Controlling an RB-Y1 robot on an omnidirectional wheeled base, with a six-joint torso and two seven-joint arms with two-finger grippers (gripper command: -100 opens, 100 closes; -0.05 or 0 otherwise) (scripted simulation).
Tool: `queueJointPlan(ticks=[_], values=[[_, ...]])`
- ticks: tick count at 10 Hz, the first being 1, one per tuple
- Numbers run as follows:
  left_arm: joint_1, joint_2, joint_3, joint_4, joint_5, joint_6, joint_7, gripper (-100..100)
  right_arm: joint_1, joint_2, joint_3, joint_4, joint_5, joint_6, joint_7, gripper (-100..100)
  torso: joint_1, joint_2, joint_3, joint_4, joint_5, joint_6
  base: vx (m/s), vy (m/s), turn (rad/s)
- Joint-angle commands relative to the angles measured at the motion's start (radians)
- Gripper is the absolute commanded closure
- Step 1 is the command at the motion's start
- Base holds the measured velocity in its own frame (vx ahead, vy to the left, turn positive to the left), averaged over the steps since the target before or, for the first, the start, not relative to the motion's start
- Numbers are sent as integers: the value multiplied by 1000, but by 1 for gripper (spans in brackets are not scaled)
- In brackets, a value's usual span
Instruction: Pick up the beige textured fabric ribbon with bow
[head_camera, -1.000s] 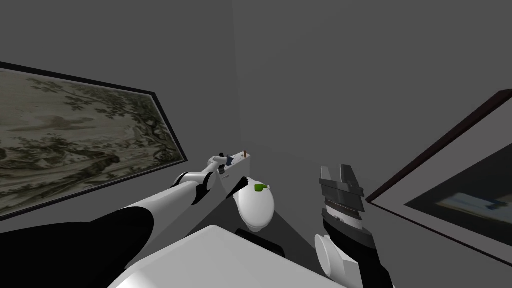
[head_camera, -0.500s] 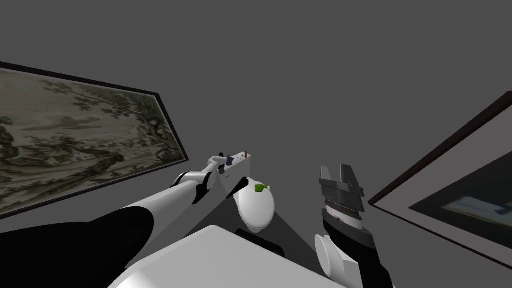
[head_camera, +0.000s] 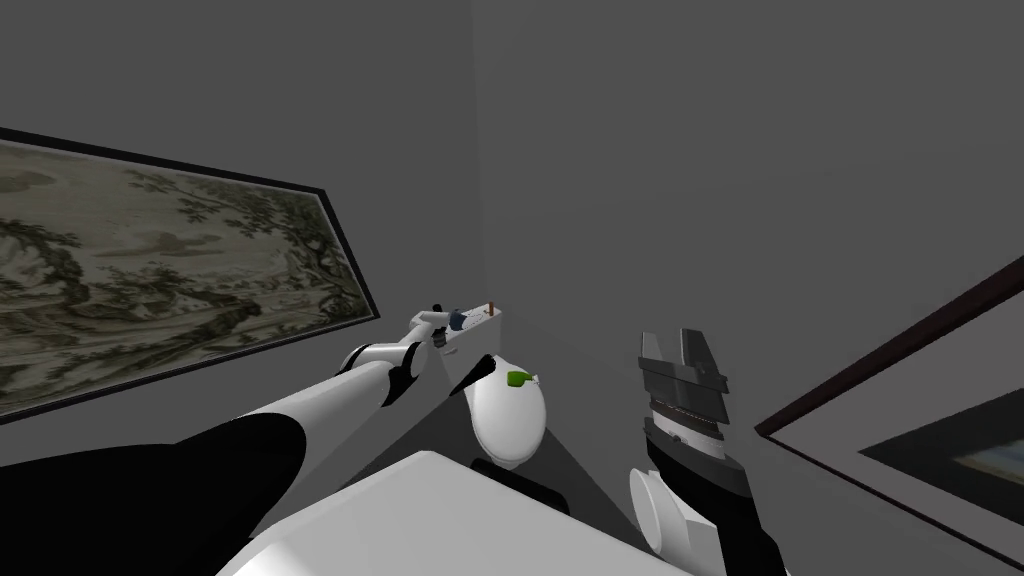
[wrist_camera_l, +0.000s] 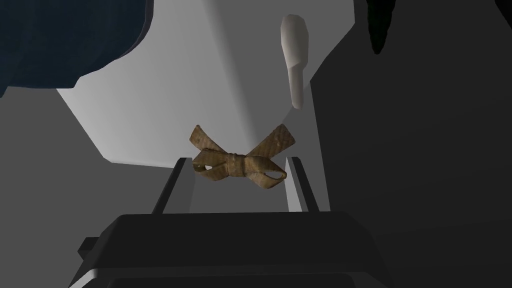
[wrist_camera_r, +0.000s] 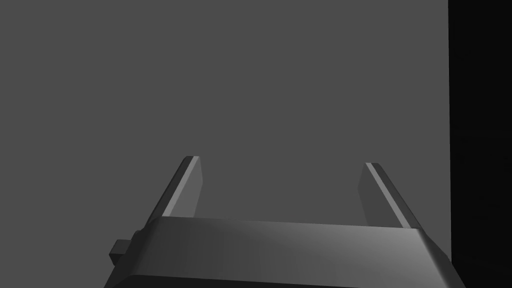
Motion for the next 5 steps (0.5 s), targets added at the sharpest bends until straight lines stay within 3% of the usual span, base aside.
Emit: queueJointPlan(ticks=[1,3,4,5], values=[[-5,9,16,9,5,-3,-38,100,0,0,0,0,0,0,0,0,0,0,0,0,0,0,44,-79,89],[-4,20,37,5,13,1,-83,100,0,0,0,0,0,0,0,0,1,0,0,0,1,0,51,-84,105],[3,14,31,-8,12,6,-67,100,0,0,0,0,0,0,0,0,1,-1,-1,0,1,0,24,-36,32],[3,16,32,-7,12,4,-72,0,0,0,0,0,0,0,0,0,4,0,0,-1,2,1,4,-7,-4]])
